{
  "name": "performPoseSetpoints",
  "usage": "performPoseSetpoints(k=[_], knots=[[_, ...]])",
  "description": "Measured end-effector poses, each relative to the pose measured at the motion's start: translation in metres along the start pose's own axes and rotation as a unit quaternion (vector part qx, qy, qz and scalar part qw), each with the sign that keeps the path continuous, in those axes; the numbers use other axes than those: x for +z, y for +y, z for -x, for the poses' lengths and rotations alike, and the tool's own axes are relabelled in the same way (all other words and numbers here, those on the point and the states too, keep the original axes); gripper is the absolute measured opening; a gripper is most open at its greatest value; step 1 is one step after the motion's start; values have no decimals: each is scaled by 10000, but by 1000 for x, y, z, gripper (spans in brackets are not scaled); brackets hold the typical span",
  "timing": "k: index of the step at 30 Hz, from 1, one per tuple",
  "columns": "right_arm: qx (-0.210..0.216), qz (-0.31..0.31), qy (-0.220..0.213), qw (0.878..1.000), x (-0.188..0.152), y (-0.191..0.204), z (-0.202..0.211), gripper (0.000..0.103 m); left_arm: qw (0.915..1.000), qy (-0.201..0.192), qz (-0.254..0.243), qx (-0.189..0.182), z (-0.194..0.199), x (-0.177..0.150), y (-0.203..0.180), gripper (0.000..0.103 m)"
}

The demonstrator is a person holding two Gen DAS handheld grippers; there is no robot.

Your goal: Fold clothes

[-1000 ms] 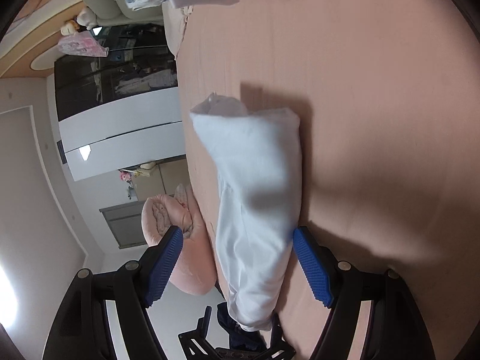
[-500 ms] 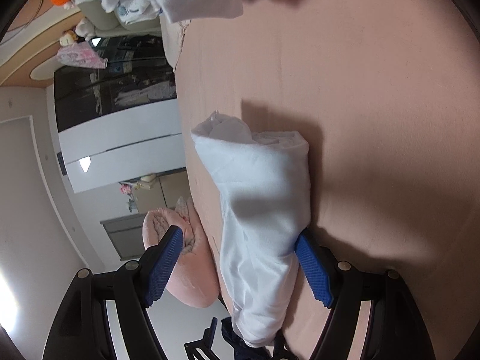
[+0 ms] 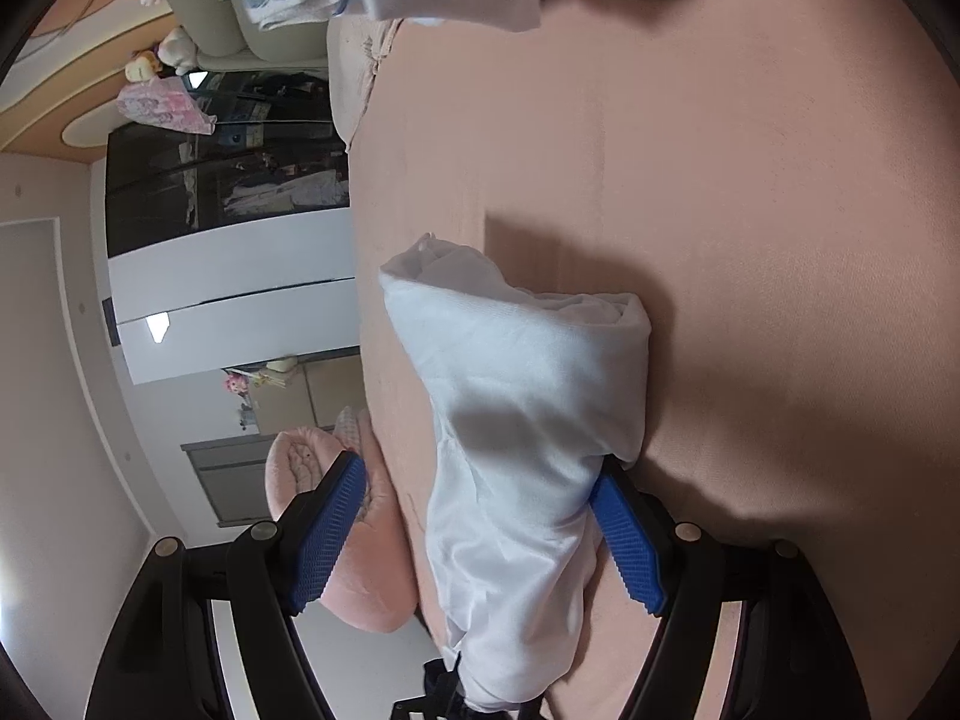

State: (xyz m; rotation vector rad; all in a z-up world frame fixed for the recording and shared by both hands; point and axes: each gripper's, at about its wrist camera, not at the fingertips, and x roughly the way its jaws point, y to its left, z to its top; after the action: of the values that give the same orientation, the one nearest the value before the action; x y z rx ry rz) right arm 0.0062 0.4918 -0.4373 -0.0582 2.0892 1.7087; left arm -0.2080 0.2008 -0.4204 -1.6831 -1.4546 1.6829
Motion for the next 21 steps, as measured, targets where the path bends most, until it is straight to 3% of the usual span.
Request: performPoseSetpoints(k=[3, 7, 10, 15, 21], knots=[[-127, 57, 285, 9995, 2, 0, 3, 72, 10000, 49, 40, -46, 1, 1, 5, 49], [-228, -369, 546, 9976, 6, -12, 19, 72, 9999, 68, 85, -22, 0, 1, 5, 48], [-388, -537, 586, 9961, 9, -15, 20, 72, 10000, 15, -3, 90, -13, 0, -16, 48], [-1115, -82, 507, 9924, 12, 6, 4, 74, 9998, -31, -53, 173, -19, -2, -25, 48], [-1194, 412, 240, 9917, 9, 20, -1, 94, 9998, 69, -111, 170, -22, 1, -29, 48]])
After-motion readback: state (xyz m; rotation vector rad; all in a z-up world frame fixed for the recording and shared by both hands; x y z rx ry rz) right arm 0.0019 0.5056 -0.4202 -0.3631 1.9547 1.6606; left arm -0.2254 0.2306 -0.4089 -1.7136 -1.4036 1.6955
